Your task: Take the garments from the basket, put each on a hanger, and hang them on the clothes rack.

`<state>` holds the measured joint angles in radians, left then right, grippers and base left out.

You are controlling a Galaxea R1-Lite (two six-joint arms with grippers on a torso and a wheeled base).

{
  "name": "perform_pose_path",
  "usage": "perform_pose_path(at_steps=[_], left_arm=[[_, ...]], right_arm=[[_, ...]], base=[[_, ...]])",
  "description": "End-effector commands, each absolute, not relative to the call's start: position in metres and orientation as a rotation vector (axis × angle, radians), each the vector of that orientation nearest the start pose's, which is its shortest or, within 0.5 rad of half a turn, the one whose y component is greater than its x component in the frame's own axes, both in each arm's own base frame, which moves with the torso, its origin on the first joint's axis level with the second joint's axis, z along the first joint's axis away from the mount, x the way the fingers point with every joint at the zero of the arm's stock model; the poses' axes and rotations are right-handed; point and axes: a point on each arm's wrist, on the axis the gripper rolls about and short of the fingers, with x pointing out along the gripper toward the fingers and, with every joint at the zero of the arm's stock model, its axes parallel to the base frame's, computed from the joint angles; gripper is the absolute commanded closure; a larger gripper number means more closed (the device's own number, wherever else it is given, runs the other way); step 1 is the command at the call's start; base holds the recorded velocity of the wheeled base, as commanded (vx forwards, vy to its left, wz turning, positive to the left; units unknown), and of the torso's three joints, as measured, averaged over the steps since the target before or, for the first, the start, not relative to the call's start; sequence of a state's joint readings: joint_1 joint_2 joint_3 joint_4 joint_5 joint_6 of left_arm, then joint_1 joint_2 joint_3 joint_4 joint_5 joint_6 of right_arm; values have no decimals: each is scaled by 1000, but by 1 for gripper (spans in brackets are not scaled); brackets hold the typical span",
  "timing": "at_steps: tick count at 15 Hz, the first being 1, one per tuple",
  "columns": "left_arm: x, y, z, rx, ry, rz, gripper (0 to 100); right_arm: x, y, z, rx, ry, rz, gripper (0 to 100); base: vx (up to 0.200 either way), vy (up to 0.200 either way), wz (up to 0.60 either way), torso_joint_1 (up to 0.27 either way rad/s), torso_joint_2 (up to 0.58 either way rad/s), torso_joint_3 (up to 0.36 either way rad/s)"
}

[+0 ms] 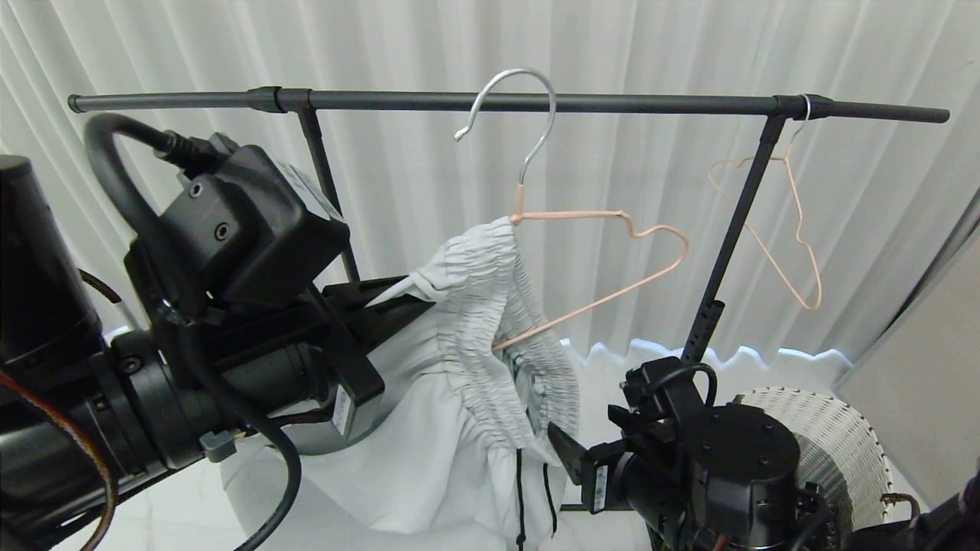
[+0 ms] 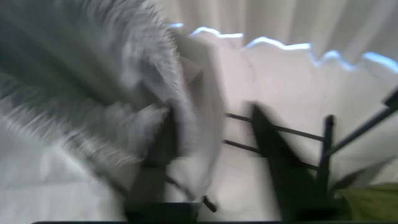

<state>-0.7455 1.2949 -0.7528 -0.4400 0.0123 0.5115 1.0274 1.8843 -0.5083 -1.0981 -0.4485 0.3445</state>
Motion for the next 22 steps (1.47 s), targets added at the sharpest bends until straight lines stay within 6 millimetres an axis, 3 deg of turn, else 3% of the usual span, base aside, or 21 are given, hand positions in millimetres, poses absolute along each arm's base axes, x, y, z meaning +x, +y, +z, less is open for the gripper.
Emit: perform_pose_path(at_steps=[1, 8, 12, 17, 22], left_arm=[[154, -141, 251, 532, -86, -738, 100], [155, -133, 235, 566, -21, -679, 100], [150, -127, 220, 629, 22, -632, 100], [147, -121, 198, 755, 96, -561, 100], [153, -128, 181, 800, 167, -558, 100]], right_arm=[[169, 242, 99, 141, 304, 485, 100], [223, 188, 109, 160, 234, 178, 100], [241, 165, 115, 164, 187, 86, 100], [245, 161, 117, 160, 163, 73, 100], [245, 164, 123, 123, 124, 94, 100]], base=[[0, 0, 0, 0, 0, 0], [0, 0, 0, 0, 0, 0], [0, 0, 0, 0, 0, 0], [0, 0, 0, 0, 0, 0], [0, 0, 0, 0, 0, 0]])
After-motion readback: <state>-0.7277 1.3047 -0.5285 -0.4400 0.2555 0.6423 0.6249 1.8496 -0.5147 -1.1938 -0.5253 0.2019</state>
